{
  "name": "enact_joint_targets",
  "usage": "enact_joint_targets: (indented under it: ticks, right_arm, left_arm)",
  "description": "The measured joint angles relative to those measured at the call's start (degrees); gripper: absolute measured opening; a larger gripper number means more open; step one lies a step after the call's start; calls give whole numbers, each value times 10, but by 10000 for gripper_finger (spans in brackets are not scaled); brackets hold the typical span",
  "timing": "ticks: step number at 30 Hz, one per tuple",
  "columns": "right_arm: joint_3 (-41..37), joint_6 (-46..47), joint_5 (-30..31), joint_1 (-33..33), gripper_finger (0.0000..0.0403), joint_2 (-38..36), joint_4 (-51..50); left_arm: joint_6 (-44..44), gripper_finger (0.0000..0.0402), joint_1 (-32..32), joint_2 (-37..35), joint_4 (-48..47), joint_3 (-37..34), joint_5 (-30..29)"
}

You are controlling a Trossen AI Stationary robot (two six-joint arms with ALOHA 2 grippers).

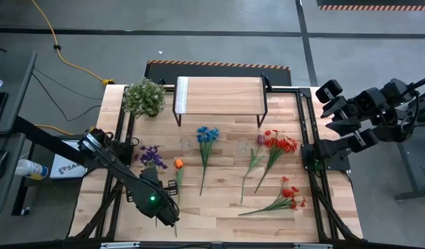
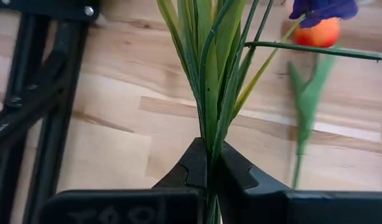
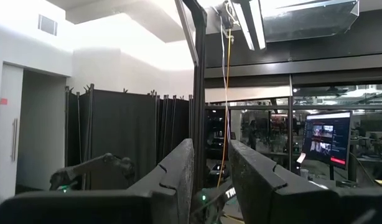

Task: Pick and place flowers into a vace then onto a shelf
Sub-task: Put the violet flowers into the left transparent vase

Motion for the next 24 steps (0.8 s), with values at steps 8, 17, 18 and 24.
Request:
enact_joint_targets:
  ticks: [8, 17, 18, 24]
  right_arm:
    - [0, 0, 0, 0, 94, 0, -2]
    - [0, 0, 0, 0, 94, 0, -2]
    - [0, 0, 0, 0, 94, 0, -2]
    - [0, 0, 0, 0, 94, 0, -1]
  left_arm:
    - [6, 45, -5, -7, 2, 54, -48]
    - [18, 45, -13, -7, 3, 104, -103]
    - [24, 45, -13, -7, 2, 109, -107]
    - [54, 45, -12, -7, 3, 143, -178]
